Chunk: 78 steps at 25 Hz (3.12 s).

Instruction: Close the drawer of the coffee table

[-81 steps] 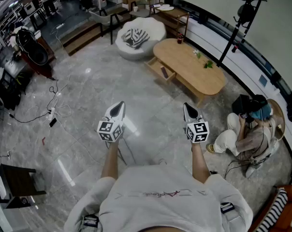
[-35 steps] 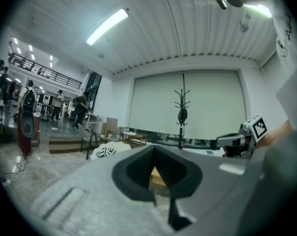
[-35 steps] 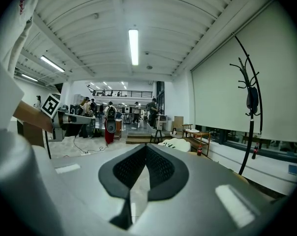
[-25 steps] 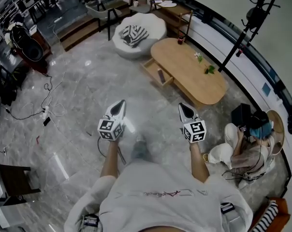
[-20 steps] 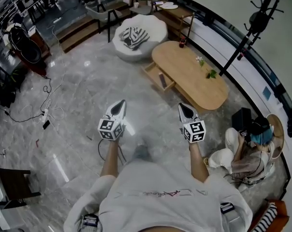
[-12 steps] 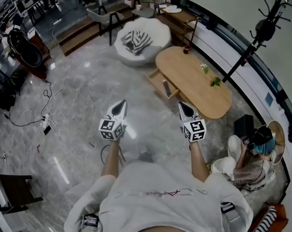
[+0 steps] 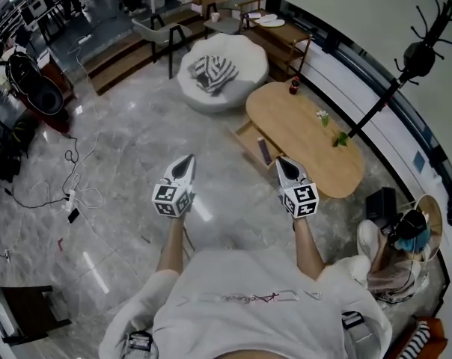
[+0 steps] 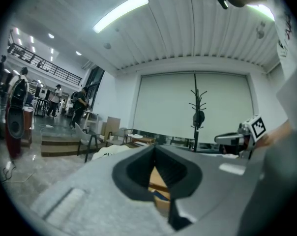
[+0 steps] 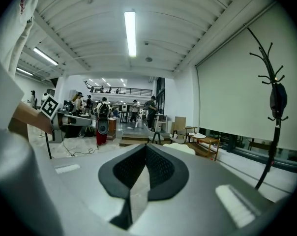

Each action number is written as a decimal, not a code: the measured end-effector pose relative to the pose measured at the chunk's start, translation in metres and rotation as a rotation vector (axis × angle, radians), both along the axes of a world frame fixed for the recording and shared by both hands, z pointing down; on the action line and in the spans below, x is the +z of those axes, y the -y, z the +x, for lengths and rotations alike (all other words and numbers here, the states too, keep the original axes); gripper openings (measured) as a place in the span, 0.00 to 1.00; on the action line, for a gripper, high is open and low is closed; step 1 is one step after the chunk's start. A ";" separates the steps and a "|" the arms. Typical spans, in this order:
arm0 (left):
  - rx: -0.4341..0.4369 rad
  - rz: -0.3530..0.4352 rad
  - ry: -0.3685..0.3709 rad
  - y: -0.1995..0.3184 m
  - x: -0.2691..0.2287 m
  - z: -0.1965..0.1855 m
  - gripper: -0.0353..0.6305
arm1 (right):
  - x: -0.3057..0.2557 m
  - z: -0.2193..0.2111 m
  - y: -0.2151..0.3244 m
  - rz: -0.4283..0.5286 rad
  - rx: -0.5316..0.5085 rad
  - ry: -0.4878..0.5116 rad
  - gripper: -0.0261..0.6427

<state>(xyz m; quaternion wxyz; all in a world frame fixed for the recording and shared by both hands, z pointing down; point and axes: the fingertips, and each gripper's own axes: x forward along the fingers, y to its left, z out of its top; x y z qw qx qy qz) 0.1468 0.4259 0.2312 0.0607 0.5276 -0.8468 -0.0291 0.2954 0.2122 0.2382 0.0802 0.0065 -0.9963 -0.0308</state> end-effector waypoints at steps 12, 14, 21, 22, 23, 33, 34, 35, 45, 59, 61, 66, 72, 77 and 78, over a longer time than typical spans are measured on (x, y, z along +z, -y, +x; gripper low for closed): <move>0.049 -0.016 0.010 0.016 0.005 -0.049 0.05 | 0.014 -0.043 0.002 -0.011 0.030 -0.009 0.05; 0.055 -0.020 0.007 0.017 0.009 -0.049 0.05 | 0.018 -0.042 0.003 -0.016 0.035 -0.014 0.05; 0.057 -0.024 0.002 0.022 0.016 -0.049 0.05 | 0.022 -0.041 0.007 -0.018 0.037 -0.010 0.05; 0.057 -0.023 0.001 0.024 0.017 -0.049 0.05 | 0.024 -0.042 0.009 -0.020 0.037 -0.011 0.05; 0.057 -0.023 0.001 0.027 0.018 -0.050 0.05 | 0.025 -0.042 0.011 -0.021 0.036 -0.012 0.05; 0.067 -0.042 -0.012 0.065 0.031 -0.080 0.05 | 0.037 -0.076 0.043 -0.038 0.033 -0.013 0.05; 0.070 -0.042 -0.010 0.073 0.031 -0.086 0.05 | 0.038 -0.082 0.049 -0.040 0.035 -0.015 0.05; 0.071 -0.043 -0.009 0.080 0.031 -0.093 0.05 | 0.040 -0.088 0.055 -0.043 0.036 -0.017 0.05; 0.051 -0.041 -0.017 0.150 0.021 -0.178 0.05 | 0.032 -0.177 0.125 -0.042 0.009 -0.030 0.05; -0.007 -0.048 -0.003 0.266 -0.001 -0.299 0.05 | 0.016 -0.312 0.250 -0.045 -0.052 -0.029 0.05; -0.021 -0.051 -0.001 0.275 -0.003 -0.314 0.05 | 0.014 -0.330 0.262 -0.044 -0.066 -0.027 0.05; -0.048 -0.055 0.009 0.300 -0.007 -0.347 0.05 | 0.011 -0.370 0.289 -0.047 -0.099 -0.018 0.05; -0.056 -0.072 0.014 0.323 -0.005 -0.370 0.05 | 0.014 -0.398 0.311 -0.056 -0.122 -0.021 0.05; -0.050 -0.092 0.000 0.338 -0.002 -0.378 0.05 | 0.022 -0.404 0.327 -0.076 -0.108 -0.033 0.05; -0.044 -0.096 -0.001 0.341 0.000 -0.381 0.05 | 0.024 -0.405 0.330 -0.080 -0.103 -0.034 0.05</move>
